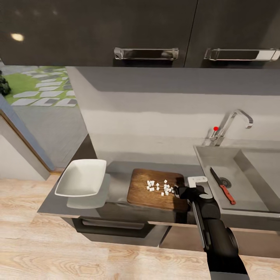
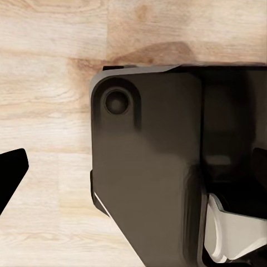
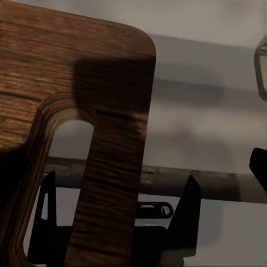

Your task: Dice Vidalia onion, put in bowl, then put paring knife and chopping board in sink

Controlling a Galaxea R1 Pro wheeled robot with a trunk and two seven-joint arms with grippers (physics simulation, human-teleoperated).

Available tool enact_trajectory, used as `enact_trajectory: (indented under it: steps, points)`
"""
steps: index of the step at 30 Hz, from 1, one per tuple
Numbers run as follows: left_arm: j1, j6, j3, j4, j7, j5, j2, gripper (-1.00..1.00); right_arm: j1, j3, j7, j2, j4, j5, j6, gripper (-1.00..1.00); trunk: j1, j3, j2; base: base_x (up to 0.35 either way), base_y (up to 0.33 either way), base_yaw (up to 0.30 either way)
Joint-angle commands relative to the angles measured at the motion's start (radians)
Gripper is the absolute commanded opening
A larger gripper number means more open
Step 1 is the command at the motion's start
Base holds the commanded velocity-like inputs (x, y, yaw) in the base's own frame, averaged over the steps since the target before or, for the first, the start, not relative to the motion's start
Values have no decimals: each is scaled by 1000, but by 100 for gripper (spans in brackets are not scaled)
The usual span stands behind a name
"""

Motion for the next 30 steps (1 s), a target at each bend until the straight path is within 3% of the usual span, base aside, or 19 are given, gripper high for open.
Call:
enact_trajectory:
  steps: [1, 30]
  points:
    - [0, -1, -2, -1, 1, 2, 0, 100, -1, -2, 10, 1, -1, 11, 4, 100, 1, -2, -2, -19, 0, 0]
    - [0, -1, -2, -1, 1, 2, 0, 100, -1, -2, 10, 1, -1, 11, 4, 100, 1, -2, -2, -1, -37, 0]
